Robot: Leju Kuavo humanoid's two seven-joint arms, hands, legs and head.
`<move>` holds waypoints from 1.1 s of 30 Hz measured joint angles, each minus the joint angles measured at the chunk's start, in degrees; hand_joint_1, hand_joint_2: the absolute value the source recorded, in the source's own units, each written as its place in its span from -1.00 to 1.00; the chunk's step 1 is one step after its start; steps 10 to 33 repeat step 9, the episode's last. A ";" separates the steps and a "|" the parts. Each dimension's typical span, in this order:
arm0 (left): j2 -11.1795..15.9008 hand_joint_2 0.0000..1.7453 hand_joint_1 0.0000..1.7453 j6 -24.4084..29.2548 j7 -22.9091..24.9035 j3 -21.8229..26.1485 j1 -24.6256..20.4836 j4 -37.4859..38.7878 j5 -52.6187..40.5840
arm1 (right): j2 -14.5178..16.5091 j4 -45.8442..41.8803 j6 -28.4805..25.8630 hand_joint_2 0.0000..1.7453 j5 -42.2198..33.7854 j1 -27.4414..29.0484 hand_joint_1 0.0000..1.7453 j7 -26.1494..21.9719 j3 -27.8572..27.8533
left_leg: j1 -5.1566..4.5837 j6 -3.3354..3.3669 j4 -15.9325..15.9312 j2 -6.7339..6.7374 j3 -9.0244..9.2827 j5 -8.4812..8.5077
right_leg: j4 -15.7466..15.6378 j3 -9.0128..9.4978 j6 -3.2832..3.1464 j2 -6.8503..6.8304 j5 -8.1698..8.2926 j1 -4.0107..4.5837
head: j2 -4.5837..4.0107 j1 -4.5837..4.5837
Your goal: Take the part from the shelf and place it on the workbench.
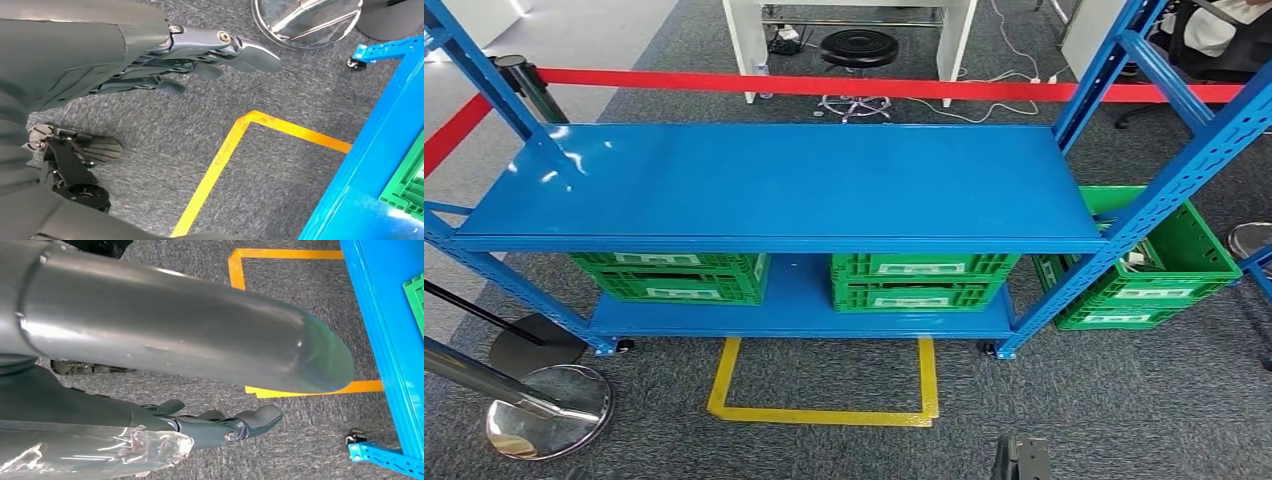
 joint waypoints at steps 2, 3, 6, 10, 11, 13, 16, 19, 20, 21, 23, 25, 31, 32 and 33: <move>0.01 0.50 -1.00 -0.01 0.02 -0.53 0.11 -0.25 -0.04 | -0.01 -0.07 0.46 1.00 -0.42 0.18 -1.00 0.19 0.63 | 0.03 0.01 0.00 0.00 0.02 0.01 | 0.01 -0.08 0.03 0.00 -0.02 0.02 | 0.00 0.00; 0.05 0.00 -1.00 0.06 0.06 -1.16 0.22 -0.42 -0.02 | -0.03 -0.15 0.60 0.50 -0.82 0.37 -1.00 0.50 1.36 | 0.05 0.01 0.00 0.00 0.04 0.01 | 0.01 -0.19 0.05 0.00 -0.03 0.03 | 0.00 -0.01; 0.30 -1.00 -1.00 0.63 0.51 -4.23 0.64 -0.67 0.48 | -0.24 -0.46 0.65 -1.00 -2.80 1.22 -1.00 2.33 4.62 | 0.11 0.00 0.00 0.00 0.07 0.02 | 0.03 -0.51 0.12 0.00 -0.09 0.09 | 0.00 -0.01; 0.51 -1.00 -1.00 1.24 1.14 -6.47 0.95 -0.73 1.14 | -0.53 -0.64 0.65 -1.00 -4.61 1.84 -1.00 3.87 7.01 | 0.18 -0.02 -0.01 0.00 0.07 0.03 | 0.04 -0.54 0.13 0.03 -0.10 0.14 | 0.00 -0.01; 0.51 -1.00 -1.00 1.24 1.14 -6.47 0.95 -0.73 1.14 | -0.53 -0.64 0.65 -1.00 -4.61 1.84 -1.00 3.87 7.01 | 0.18 -0.02 -0.01 0.00 0.07 0.03 | 0.04 -0.54 0.13 0.03 -0.10 0.14 | 0.00 -0.01; 0.51 -1.00 -1.00 1.24 1.14 -6.47 0.95 -0.73 1.14 | -0.53 -0.64 0.65 -1.00 -4.61 1.84 -1.00 3.87 7.01 | 0.18 -0.02 -0.01 0.00 0.07 0.03 | 0.04 -0.54 0.13 0.03 -0.10 0.14 | 0.00 -0.01; 0.51 -1.00 -1.00 1.24 1.14 -6.47 0.95 -0.73 1.14 | -0.53 -0.64 0.65 -1.00 -4.61 1.84 -1.00 3.87 7.01 | 0.18 -0.02 -0.01 0.00 0.07 0.03 | 0.04 -0.54 0.13 0.03 -0.10 0.14 | 0.00 -0.01; 0.51 -1.00 -1.00 1.24 1.14 -6.47 0.95 -0.73 1.14 | -0.53 -0.64 0.65 -1.00 -4.61 1.84 -1.00 3.87 7.01 | 0.18 -0.02 -0.01 0.00 0.07 0.03 | 0.04 -0.54 0.13 0.03 -0.10 0.14 | 0.00 -0.01; 0.51 -1.00 -1.00 1.24 1.14 -6.47 0.95 -0.73 1.14 | -0.53 -0.64 0.65 -1.00 -4.61 1.84 -1.00 3.87 7.01 | 0.18 -0.02 -0.01 0.00 0.07 0.03 | 0.04 -0.54 0.13 0.03 -0.10 0.14 | 0.00 -0.01; 0.51 -1.00 -1.00 1.24 1.14 -6.47 0.95 -0.73 1.14 | -0.53 -0.64 0.65 -1.00 -4.61 1.84 -1.00 3.87 7.01 | 0.18 -0.02 -0.01 0.00 0.07 0.03 | 0.04 -0.54 0.13 0.03 -0.10 0.14 | 0.00 -0.01; 0.51 -1.00 -1.00 1.24 1.14 -6.47 0.95 -0.73 1.14 | -0.53 -0.64 0.65 -1.00 -4.61 1.84 -1.00 3.87 7.01 | 0.18 -0.02 -0.01 0.00 0.07 0.03 | 0.04 -0.54 0.13 0.03 -0.10 0.14 | 0.00 -0.01; 0.51 -1.00 -1.00 1.24 1.14 -6.47 0.95 -0.73 1.14 | -0.53 -0.64 0.65 -1.00 -4.61 1.84 -1.00 3.87 7.01 | 0.18 -0.02 -0.01 0.00 0.07 0.03 | 0.04 -0.54 0.13 0.03 -0.10 0.14 | 0.00 -0.01; 0.51 -1.00 -1.00 1.24 1.14 -6.47 0.95 -0.73 1.14 | -0.53 -0.64 0.65 -1.00 -4.61 1.84 -1.00 3.87 7.01 | 0.18 -0.02 -0.01 0.00 0.07 0.03 | 0.04 -0.54 0.13 0.03 -0.10 0.14 | 0.00 -0.01; 0.51 -1.00 -1.00 1.24 1.14 -6.47 0.95 -0.73 1.14 | -0.53 -0.64 0.65 -1.00 -4.61 1.84 -1.00 3.87 7.01 | 0.18 -0.02 -0.01 0.00 0.07 0.03 | 0.04 -0.54 0.13 0.03 -0.10 0.14 | 0.00 -0.01; 0.51 -1.00 -1.00 1.24 1.14 -6.47 0.95 -0.73 1.14 | -0.53 -0.64 0.65 -1.00 -4.61 1.84 -1.00 3.87 7.01 | 0.18 -0.02 -0.01 0.00 0.07 0.03 | 0.04 -0.54 0.13 0.03 -0.10 0.14 | 0.00 -0.01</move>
